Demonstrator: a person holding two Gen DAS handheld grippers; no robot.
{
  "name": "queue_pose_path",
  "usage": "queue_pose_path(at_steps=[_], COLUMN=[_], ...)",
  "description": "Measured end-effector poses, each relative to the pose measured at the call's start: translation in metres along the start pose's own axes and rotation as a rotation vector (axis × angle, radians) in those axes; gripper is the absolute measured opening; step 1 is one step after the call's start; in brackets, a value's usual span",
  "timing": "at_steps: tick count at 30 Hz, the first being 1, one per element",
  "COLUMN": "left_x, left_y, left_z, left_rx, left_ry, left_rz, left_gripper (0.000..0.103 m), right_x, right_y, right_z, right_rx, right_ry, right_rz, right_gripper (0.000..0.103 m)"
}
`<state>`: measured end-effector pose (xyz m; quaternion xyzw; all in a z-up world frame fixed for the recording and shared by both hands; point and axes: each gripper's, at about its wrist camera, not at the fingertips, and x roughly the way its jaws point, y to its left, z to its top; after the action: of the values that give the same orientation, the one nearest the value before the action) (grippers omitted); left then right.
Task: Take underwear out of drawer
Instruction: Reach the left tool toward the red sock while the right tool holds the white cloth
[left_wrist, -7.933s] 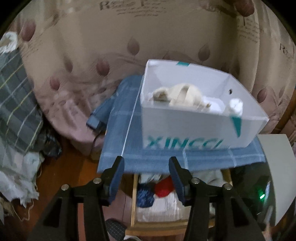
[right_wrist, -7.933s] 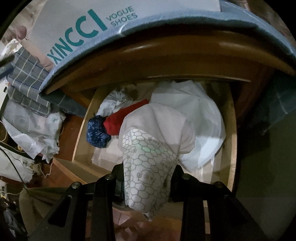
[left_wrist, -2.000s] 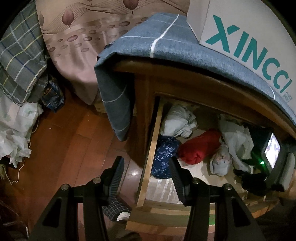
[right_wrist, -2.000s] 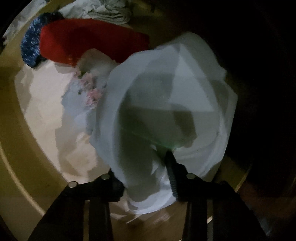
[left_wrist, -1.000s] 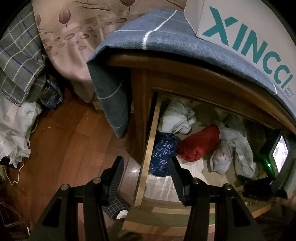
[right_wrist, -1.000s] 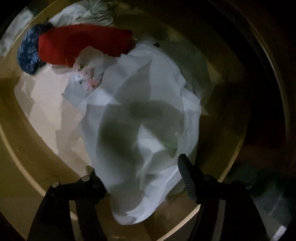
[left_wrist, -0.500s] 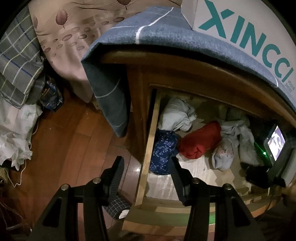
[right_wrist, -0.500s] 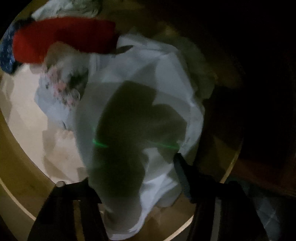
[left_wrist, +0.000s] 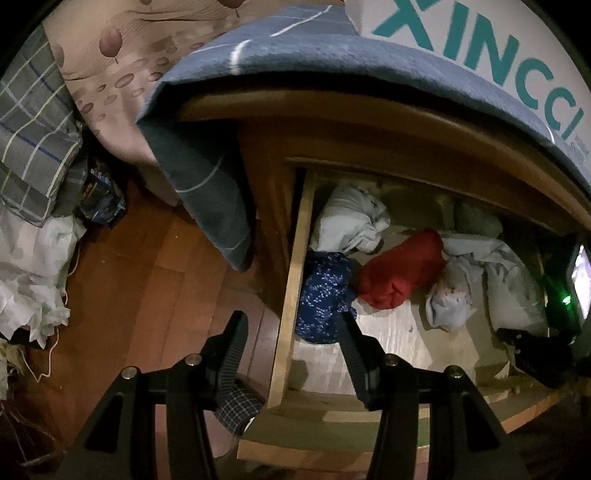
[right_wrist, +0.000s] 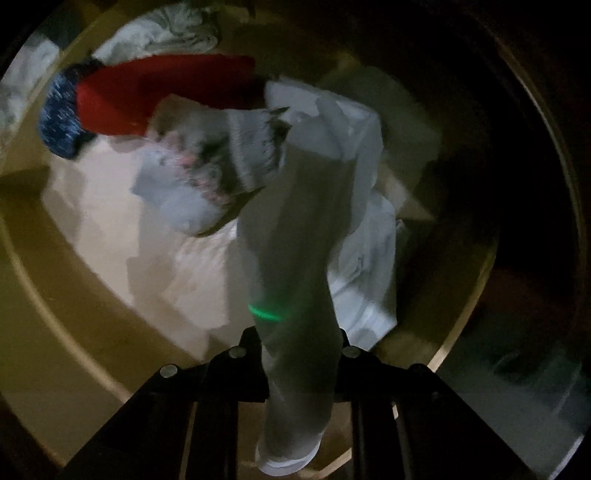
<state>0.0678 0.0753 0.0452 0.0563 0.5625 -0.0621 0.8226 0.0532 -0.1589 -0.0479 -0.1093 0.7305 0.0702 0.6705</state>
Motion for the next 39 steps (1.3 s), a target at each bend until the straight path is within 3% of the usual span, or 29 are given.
queue_pose_path(at_steps=[3, 9, 12, 15, 21, 29, 35, 39], left_x=[0.000, -0.001, 0.002, 0.005, 0.004, 0.040, 0.063, 0.072], left_y=[-0.006, -0.024, -0.035, -0.050, -0.075, -0.102, -0.111, -0.122], left_z=[-0.001, -0.005, -0.008, -0.011, -0.004, 0.002, 0.011, 0.002], left_rx=[0.026, 0.106, 0.171, 0.240, 0.407, 0.606, 0.686, 0.782], left_ry=[-0.002, -0.003, 0.021, 0.046, -0.018, 0.059, 0.112, 0.091], left_rz=[-0.007, -0.025, -0.082, -0.156, -0.174, -0.143, -0.150, -0.114], left_gripper=[0.052, 0.052, 0.052, 0.052, 0.052, 0.052, 0.052, 0.052], right_x=[-0.025, -0.030, -0.032, -0.036, -0.033, -0.019, -0.028, -0.029], right_y=[-0.008, -0.023, -0.035, -0.040, -0.045, -0.044, -0.045, -0.044], right_z=[-0.009, -0.028, -0.042, -0.047, -0.050, -0.049, -0.051, -0.050], right_rx=[0.092, 0.317, 0.412, 0.430, 0.458, 0.498, 0.509, 0.504], right_ry=[-0.025, -0.114, -0.162, -0.188, -0.207, -0.219, -0.217, -0.214], right_rz=[0.080, 0.215, 0.282, 0.302, 0.331, 0.363, 0.377, 0.376], right_gripper=[0.015, 0.015, 0.015, 0.015, 0.015, 0.015, 0.016, 0.016])
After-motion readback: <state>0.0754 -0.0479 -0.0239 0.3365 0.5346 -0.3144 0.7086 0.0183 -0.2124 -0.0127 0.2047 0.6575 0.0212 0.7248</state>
